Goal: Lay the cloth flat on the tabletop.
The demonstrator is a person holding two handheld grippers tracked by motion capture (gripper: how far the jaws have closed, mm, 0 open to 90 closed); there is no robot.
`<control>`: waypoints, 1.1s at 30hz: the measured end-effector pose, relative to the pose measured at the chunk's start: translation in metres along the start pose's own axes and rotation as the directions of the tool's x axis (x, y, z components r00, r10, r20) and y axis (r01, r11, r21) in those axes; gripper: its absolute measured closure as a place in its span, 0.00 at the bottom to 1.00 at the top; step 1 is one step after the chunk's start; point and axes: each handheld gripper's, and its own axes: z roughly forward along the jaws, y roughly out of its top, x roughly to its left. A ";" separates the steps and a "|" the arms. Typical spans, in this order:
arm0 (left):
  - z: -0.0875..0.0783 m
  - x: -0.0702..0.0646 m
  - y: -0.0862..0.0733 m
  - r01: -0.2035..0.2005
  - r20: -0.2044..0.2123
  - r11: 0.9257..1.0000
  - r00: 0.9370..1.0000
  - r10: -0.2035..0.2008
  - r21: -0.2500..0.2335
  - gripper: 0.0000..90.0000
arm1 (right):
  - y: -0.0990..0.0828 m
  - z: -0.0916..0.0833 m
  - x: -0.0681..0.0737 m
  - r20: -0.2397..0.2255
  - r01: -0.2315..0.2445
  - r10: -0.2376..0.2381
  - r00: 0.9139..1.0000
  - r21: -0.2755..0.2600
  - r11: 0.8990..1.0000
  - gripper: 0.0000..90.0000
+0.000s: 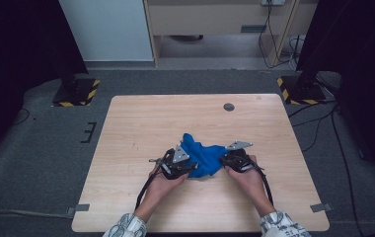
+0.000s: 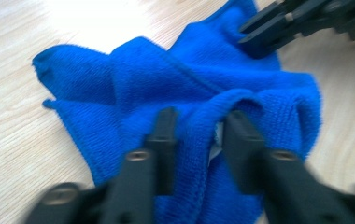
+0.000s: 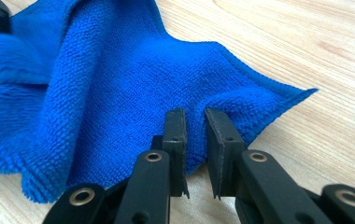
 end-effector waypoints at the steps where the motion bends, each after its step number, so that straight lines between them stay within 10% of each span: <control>1: 0.001 0.001 0.000 0.015 0.004 1.000 1.000 -0.015 -0.001 0.84 | 0.000 0.000 0.000 0.000 -0.003 0.003 1.000 0.001 1.000 0.88; 15: -0.034 0.037 -0.017 0.197 -0.064 0.978 0.977 -0.201 -0.071 0.97 | -0.006 -0.009 -0.001 -0.004 -0.010 0.010 1.000 0.024 1.000 0.86; 26: -0.034 0.041 -0.020 0.201 -0.086 0.976 0.974 -0.208 -0.081 0.97 | -0.002 -0.029 -0.014 -0.011 -0.041 0.041 0.999 -0.059 0.997 0.53; 33: -0.033 0.041 -0.021 0.193 -0.093 0.978 0.975 -0.200 -0.073 0.96 | 0.003 -0.031 -0.035 0.074 -0.091 0.099 0.992 -0.098 0.991 0.60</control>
